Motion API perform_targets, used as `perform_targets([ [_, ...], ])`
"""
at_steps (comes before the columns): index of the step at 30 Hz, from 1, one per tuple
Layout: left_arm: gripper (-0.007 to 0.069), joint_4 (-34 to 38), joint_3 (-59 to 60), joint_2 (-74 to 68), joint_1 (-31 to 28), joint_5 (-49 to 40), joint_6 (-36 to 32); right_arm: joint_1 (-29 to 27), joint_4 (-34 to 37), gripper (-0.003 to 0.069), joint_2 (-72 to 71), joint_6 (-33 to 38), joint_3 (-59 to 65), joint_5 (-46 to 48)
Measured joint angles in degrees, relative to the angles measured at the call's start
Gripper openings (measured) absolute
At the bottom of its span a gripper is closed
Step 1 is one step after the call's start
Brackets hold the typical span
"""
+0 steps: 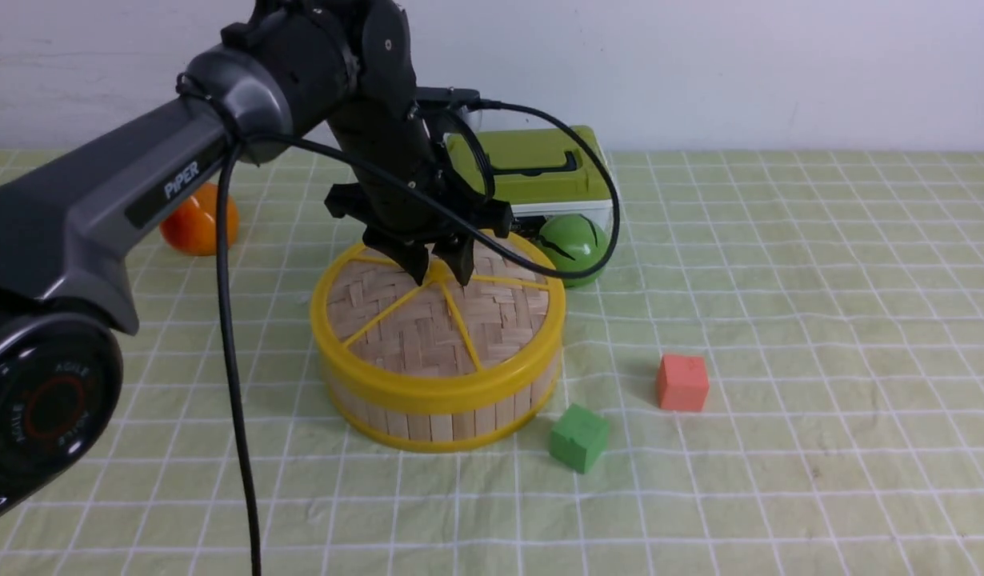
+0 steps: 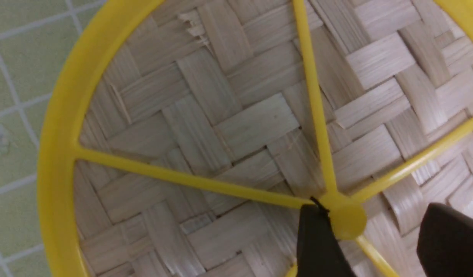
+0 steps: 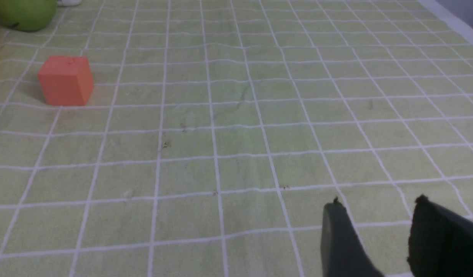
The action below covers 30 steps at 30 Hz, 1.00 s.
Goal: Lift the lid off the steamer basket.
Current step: Use the left arm to lift the lid of the steamer, then use the left arm to place the steamer lid on the table
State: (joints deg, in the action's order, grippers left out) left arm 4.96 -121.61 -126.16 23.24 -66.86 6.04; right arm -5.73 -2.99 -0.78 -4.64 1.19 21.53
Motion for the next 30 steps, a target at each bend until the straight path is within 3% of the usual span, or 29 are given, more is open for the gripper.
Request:
perform_targets([
  [4,0.0330,-0.69,0.00,-0.61,0.00,0.12,0.00,0.00,0.00,0.0241,0.00,0.00,0.00,0.00],
  [14,0.0106,-1.18,-0.16,-0.61,0.00,0.62,-0.28,0.00,0.00,0.0241,0.00,0.00,0.00,0.00],
  [26,0.0109,-1.69,-1.97,3.59,0.00,-0.79,-0.28,0.00,0.00,0.0241,0.00,0.00,0.00,0.00],
  [30,0.0109,-5.41,-4.17,10.45,0.20,-0.66,-0.28,0.00,0.00,0.0241,0.00,0.00,0.00,0.00],
])
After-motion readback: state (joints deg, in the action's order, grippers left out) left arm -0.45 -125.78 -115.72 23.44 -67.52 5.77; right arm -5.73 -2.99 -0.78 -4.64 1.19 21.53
